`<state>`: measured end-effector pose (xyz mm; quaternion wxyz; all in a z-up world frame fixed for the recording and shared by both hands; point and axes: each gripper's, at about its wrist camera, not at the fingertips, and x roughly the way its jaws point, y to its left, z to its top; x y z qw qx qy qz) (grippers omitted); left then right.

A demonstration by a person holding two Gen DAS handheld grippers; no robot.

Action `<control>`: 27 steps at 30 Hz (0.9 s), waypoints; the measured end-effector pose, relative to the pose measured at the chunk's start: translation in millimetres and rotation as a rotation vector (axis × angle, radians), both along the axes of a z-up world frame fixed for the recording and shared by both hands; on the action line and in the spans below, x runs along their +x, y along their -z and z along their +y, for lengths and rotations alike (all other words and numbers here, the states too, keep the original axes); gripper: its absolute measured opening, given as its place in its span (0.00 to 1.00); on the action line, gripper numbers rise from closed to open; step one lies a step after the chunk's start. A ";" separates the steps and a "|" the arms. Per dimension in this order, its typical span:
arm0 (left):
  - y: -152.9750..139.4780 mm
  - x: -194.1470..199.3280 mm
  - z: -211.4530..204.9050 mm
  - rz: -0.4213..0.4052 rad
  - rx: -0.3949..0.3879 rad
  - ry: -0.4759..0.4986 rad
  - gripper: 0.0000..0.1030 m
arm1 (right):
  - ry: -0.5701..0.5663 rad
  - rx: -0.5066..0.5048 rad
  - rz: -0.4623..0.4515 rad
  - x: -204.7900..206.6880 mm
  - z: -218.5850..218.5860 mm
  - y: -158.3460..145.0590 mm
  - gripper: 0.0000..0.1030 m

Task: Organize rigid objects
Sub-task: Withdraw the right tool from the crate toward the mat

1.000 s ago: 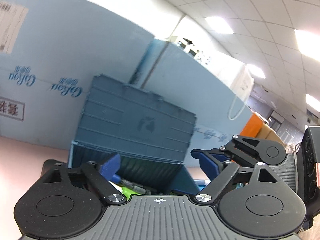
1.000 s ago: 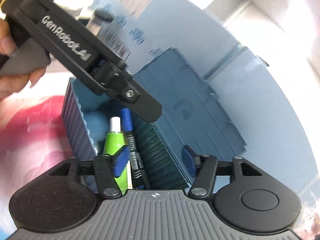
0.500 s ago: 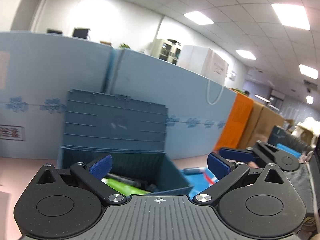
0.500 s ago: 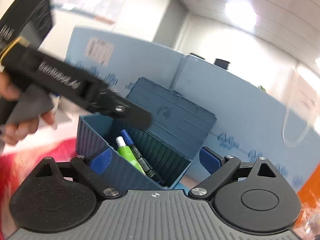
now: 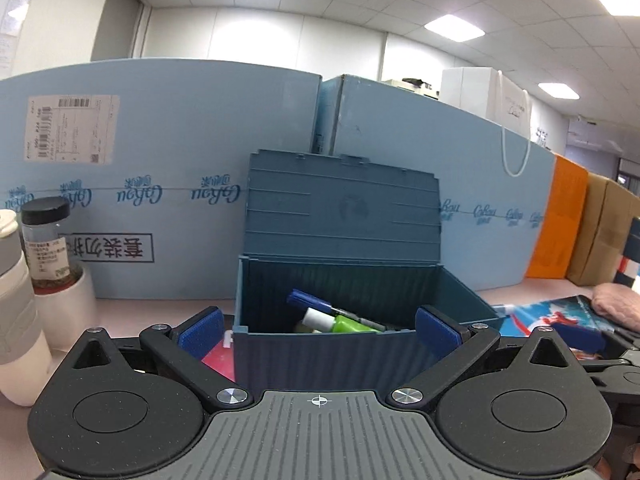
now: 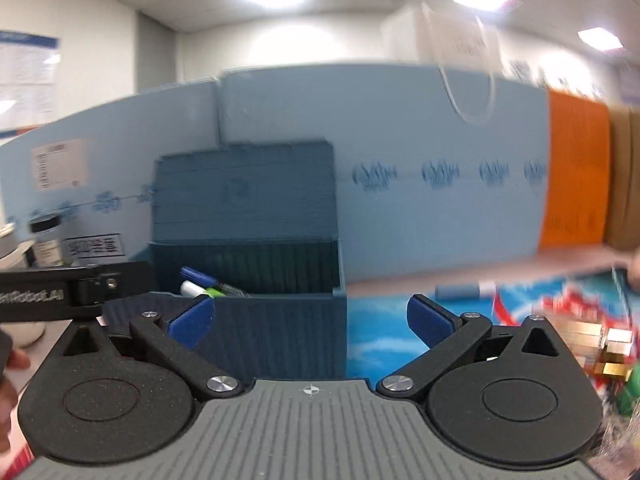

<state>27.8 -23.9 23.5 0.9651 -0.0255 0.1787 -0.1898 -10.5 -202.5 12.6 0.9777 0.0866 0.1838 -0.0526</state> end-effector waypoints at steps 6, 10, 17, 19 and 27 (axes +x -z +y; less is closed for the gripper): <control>6.5 -3.6 4.2 -0.051 0.019 -0.081 1.00 | 0.101 0.090 -0.003 -0.9 -11.8 14.9 1.00; 8.7 -9.0 -0.7 -0.075 0.056 -0.102 1.00 | 0.146 0.085 0.016 -1.7 -10.0 19.3 1.00; 16.2 -16.2 -10.5 -0.074 0.136 -0.103 1.00 | 0.225 0.114 -0.007 -17.2 -15.8 14.0 1.00; 18.6 -17.9 -13.5 -0.067 0.165 -0.104 1.00 | 0.245 0.107 -0.011 -21.4 -15.4 13.8 1.00; 16.5 -30.1 -14.8 -0.089 0.187 -0.123 1.00 | 0.177 0.035 0.005 -30.5 1.5 12.4 1.00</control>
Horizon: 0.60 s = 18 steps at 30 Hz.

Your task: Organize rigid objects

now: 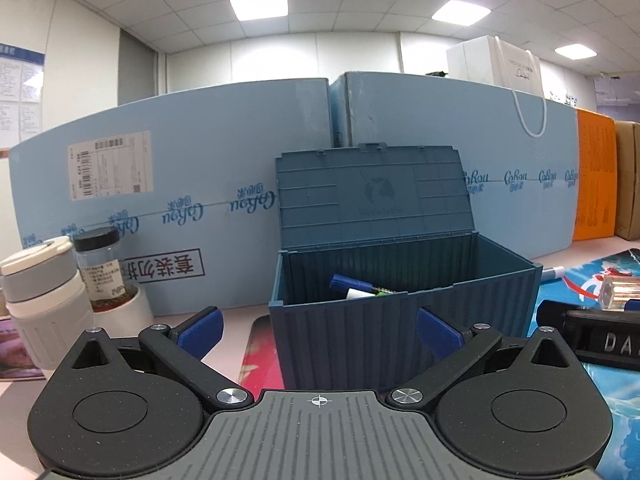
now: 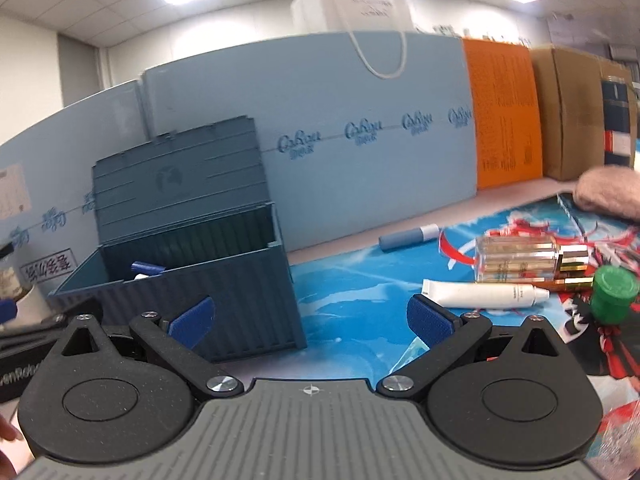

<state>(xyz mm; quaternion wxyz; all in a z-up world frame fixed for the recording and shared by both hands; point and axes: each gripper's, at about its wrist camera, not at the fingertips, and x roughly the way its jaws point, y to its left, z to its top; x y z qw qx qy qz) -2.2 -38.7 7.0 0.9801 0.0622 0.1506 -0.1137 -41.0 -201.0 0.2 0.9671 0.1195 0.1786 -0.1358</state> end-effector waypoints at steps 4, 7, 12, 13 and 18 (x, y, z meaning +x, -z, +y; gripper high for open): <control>0.0 -0.5 1.7 0.034 -0.011 0.013 1.00 | -0.023 -0.009 -0.007 -2.2 0.8 -3.5 1.00; 0.9 -3.2 0.5 0.038 0.001 0.017 1.00 | -0.018 -0.002 -0.028 -5.7 -1.5 -5.3 1.00; 2.5 -5.5 -2.3 0.027 0.026 0.002 1.00 | -0.025 -0.047 -0.017 -5.7 4.2 -4.6 1.00; 2.9 -4.7 -2.3 0.032 0.028 -0.001 1.00 | -0.026 -0.054 -0.012 -5.1 5.2 -4.0 1.00; 3.4 -5.0 -0.8 0.036 0.026 -0.016 1.00 | -0.021 -0.068 0.024 -0.7 6.4 -0.1 1.00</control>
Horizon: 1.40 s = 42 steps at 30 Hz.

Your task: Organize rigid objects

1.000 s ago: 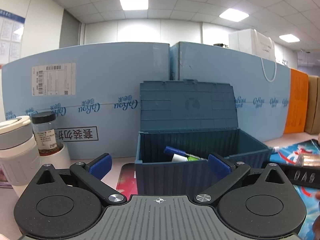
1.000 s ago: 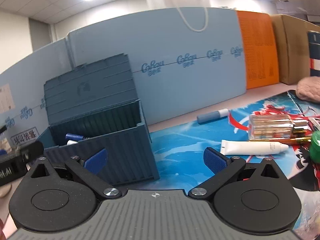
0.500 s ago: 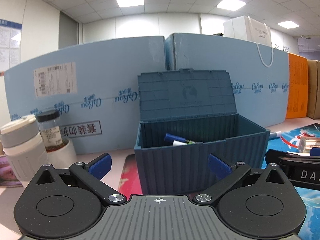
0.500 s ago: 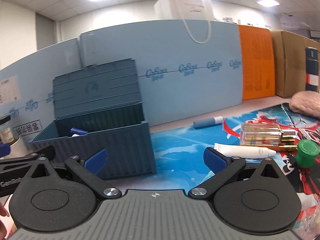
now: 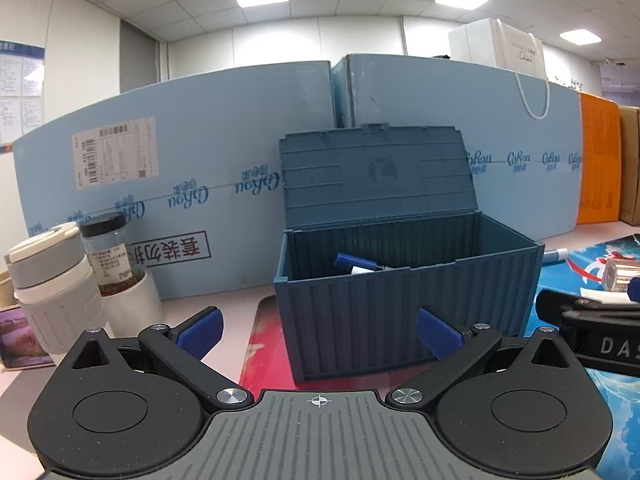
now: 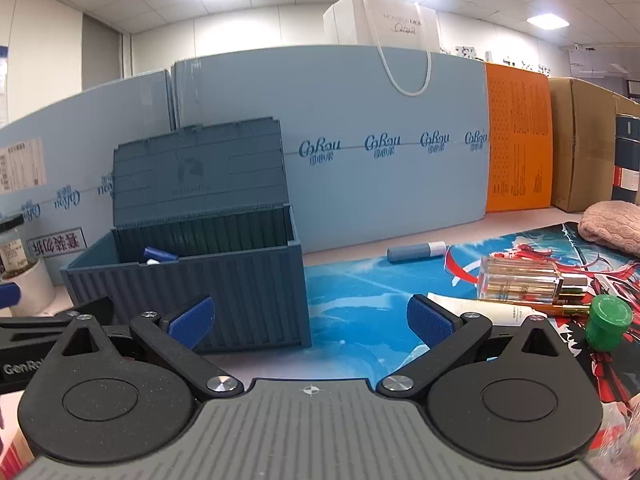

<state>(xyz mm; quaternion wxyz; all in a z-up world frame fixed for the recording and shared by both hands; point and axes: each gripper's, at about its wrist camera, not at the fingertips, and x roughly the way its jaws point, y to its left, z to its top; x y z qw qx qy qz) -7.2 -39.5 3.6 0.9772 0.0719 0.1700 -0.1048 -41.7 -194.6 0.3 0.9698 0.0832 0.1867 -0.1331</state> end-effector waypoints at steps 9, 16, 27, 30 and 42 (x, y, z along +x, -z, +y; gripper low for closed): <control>-3.9 -1.9 6.5 -0.004 -0.045 0.014 1.00 | 0.016 -0.007 0.019 2.8 -2.2 2.9 1.00; -3.0 -1.4 7.1 0.000 -0.052 0.011 1.00 | 0.004 0.003 0.012 1.4 -2.6 2.1 1.00; -3.1 -2.7 7.8 -0.006 -0.061 0.004 1.00 | -0.003 0.002 -0.015 -4.1 -1.1 -0.1 1.00; -2.7 -3.5 7.2 -0.006 -0.057 0.009 1.00 | -0.004 0.003 -0.018 -5.0 -1.2 -0.3 1.00; -2.8 -4.8 6.9 -0.011 -0.058 0.019 1.00 | -0.003 0.005 -0.011 -3.3 -0.7 0.4 1.00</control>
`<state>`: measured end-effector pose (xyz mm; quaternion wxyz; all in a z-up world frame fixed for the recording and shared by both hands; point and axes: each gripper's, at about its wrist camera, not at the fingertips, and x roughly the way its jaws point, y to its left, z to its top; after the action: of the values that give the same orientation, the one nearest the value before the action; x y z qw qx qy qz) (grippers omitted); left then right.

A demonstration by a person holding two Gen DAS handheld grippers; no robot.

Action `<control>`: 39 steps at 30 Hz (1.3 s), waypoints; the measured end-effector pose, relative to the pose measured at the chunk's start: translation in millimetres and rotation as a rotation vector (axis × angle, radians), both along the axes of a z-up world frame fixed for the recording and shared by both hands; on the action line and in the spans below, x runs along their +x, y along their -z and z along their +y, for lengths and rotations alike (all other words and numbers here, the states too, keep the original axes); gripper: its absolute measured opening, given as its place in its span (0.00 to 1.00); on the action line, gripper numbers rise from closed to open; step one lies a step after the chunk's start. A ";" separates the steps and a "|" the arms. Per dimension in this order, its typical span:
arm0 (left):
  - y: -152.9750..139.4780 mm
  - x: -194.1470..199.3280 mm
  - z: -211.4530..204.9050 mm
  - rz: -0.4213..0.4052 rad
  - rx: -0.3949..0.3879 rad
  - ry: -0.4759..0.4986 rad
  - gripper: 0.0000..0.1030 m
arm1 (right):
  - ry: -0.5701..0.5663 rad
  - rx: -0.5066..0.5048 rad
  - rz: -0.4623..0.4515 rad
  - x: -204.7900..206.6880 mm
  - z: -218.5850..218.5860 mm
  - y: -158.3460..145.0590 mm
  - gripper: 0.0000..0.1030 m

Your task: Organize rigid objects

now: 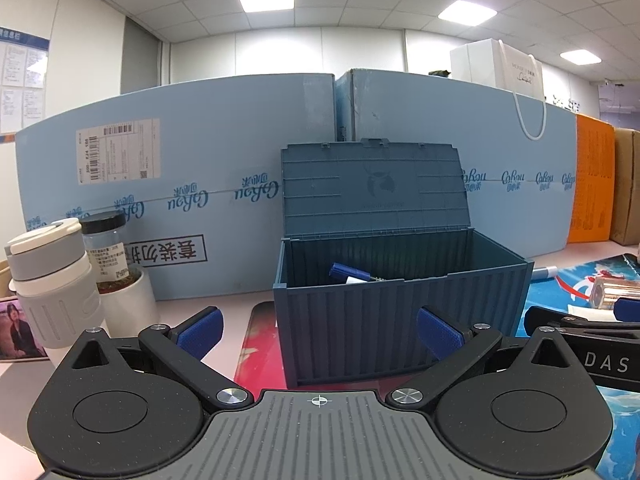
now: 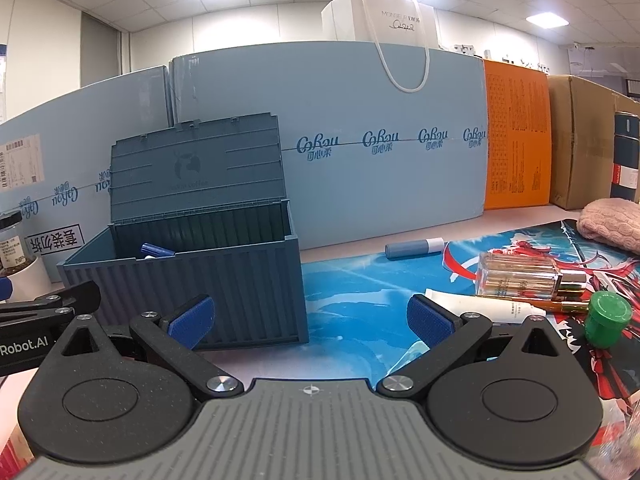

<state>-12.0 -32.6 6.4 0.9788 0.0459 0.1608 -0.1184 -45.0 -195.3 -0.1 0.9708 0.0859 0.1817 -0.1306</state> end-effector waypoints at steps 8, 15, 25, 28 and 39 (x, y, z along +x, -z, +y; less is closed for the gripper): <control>-0.2 0.5 0.9 0.001 -0.005 -0.006 1.00 | -0.003 -0.001 0.004 1.5 0.5 1.2 1.00; -0.3 0.0 1.2 -0.002 -0.006 -0.002 1.00 | -0.008 -0.008 0.007 1.7 1.5 2.4 1.00; -1.1 -1.0 0.9 -0.006 -0.007 0.001 1.00 | -0.010 -0.012 0.009 2.0 1.5 2.5 1.00; -0.8 -1.5 1.1 -0.006 -0.007 0.002 1.00 | -0.010 -0.015 0.008 2.0 1.8 2.5 1.00; -1.2 -2.5 0.7 -0.010 -0.009 0.007 1.00 | -0.010 -0.021 0.008 1.8 2.6 2.7 1.00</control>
<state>-14.5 -31.9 7.6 0.9794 0.0425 0.1550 -0.1222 -43.2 -192.7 -2.8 0.9716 0.0744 0.1844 -0.1282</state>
